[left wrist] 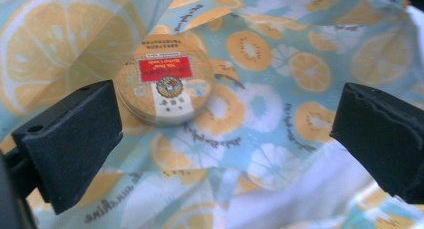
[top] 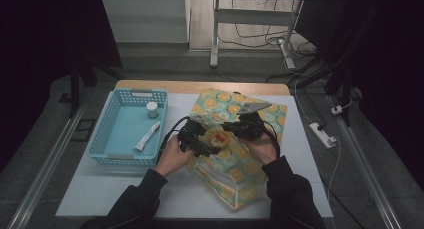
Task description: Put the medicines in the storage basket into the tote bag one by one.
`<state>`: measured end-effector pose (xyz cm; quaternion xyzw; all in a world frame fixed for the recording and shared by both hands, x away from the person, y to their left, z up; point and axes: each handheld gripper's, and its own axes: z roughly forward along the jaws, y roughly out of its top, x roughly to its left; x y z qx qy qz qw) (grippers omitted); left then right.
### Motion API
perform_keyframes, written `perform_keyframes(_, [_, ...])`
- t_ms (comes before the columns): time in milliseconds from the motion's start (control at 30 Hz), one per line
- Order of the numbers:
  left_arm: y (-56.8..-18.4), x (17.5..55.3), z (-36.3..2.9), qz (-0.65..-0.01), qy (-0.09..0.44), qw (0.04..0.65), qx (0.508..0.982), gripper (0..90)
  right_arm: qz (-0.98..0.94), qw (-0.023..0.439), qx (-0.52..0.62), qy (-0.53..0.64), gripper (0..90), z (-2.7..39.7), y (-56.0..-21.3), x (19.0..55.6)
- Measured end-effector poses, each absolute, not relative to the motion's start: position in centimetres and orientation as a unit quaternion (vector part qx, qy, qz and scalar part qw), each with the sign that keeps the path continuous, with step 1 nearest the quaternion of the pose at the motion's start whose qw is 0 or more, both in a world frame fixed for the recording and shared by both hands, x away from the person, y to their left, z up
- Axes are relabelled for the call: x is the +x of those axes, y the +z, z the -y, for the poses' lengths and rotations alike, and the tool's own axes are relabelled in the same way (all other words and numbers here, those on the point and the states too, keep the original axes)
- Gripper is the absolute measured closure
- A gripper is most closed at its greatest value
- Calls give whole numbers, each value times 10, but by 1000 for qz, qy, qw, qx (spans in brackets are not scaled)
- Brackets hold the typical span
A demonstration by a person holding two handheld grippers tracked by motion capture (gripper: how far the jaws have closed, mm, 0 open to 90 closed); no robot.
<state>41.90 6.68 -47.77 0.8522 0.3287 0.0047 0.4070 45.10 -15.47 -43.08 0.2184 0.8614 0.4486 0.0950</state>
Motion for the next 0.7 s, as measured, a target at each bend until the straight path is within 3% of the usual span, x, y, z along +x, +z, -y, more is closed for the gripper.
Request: perform_keyframes(700, [-455,397,-128,-339,31,423,840,0,-862,93,217,447,899,154,-431,451])
